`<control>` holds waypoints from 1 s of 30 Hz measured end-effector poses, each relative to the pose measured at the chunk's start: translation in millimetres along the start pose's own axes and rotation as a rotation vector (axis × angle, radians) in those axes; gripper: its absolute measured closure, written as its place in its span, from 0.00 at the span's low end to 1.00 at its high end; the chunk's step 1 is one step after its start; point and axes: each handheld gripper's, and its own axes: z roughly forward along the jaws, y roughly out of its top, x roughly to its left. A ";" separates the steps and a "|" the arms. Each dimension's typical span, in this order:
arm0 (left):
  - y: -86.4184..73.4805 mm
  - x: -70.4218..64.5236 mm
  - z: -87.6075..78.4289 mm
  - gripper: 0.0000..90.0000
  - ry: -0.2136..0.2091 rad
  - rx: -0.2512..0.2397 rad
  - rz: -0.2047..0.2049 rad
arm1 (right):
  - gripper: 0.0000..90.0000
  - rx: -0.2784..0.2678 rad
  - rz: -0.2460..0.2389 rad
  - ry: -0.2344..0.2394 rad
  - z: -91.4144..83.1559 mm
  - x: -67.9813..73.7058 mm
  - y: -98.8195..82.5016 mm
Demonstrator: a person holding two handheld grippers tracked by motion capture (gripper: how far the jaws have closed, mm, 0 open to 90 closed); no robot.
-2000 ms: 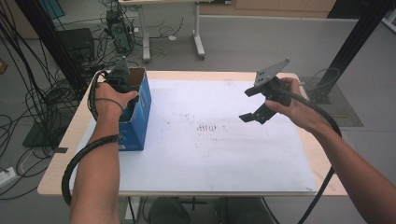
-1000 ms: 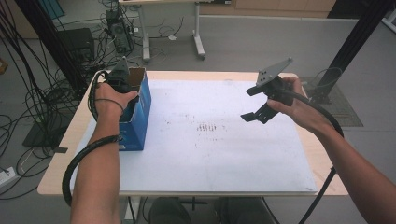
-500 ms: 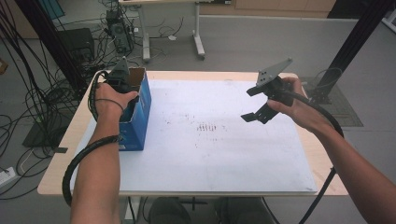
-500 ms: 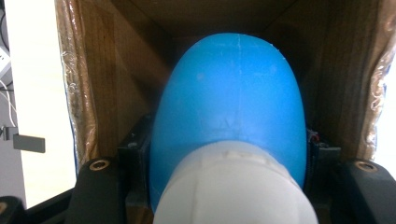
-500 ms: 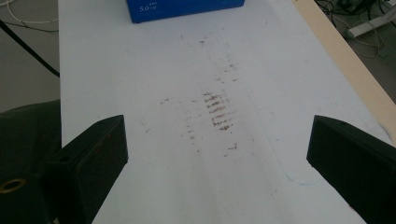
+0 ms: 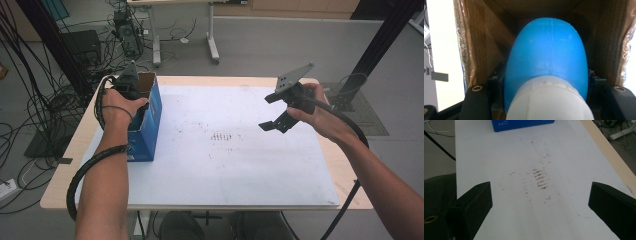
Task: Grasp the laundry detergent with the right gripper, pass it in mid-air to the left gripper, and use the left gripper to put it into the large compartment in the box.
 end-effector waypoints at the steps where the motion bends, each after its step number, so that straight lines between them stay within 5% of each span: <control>1: 0.0 0.0 0.0 0.41 0.000 0.000 0.000 | 0.06 0.001 -0.001 -0.001 -0.1 0.0 0.4; 30: -0.2 0.8 0.2 0.41 -0.004 -0.002 -0.004 | 0.06 0.007 -0.008 -0.004 -1.4 0.1 1.9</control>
